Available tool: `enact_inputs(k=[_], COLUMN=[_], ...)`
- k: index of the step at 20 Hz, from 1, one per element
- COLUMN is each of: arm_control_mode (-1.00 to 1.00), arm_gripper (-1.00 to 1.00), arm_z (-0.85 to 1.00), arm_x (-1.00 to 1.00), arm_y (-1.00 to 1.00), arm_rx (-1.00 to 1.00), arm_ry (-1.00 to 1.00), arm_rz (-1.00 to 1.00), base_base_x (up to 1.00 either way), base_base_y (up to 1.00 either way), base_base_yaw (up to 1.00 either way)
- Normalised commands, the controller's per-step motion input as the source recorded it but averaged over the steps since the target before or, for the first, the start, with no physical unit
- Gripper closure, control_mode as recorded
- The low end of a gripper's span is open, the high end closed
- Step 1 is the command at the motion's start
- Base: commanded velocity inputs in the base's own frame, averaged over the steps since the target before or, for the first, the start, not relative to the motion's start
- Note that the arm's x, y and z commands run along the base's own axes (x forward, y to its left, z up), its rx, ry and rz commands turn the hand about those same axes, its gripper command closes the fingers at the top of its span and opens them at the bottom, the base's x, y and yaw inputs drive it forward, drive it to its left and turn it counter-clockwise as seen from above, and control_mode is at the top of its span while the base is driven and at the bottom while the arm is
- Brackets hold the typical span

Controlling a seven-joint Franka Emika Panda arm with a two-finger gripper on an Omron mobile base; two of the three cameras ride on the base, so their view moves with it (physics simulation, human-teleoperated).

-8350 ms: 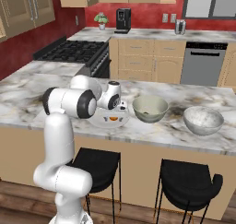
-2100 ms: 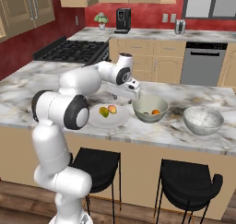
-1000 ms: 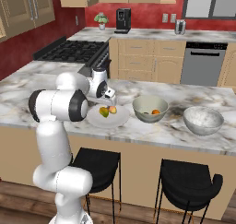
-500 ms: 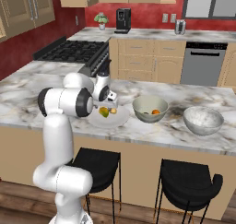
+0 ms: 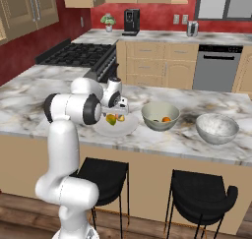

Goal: Take the fruits from the plate on the dining counter and place two fruits in each bowl.

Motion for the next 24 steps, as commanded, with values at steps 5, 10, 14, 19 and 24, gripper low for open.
enact_inputs(k=[5, 10, 14, 19, 24], arm_control_mode=[-1.0, -1.0, -1.0, -1.0, -1.0], arm_gripper=[-1.0, -1.0, -1.0, -1.0, -1.0], arm_z=[-0.26, -0.15, -0.19, -0.26, -0.14], arm_x=[0.0, 0.08, 0.14, -0.01, -0.15], arm_y=[0.0, 0.0, 0.07, 0.28, 0.24], arm_rx=[0.0, 0.0, 0.0, 0.0, 0.0], arm_ry=[0.0, 0.0, 0.0, 0.02, 0.0], arm_rz=[0.12, 0.06, 0.03, 0.0, 0.0], base_base_x=[0.0, 0.0, 0.0, 0.0, 0.0], base_base_y=[0.0, 0.0, 0.0, 0.0, 0.0], base_base_yaw=[0.0, 0.0, 0.0, 0.0, 0.0])
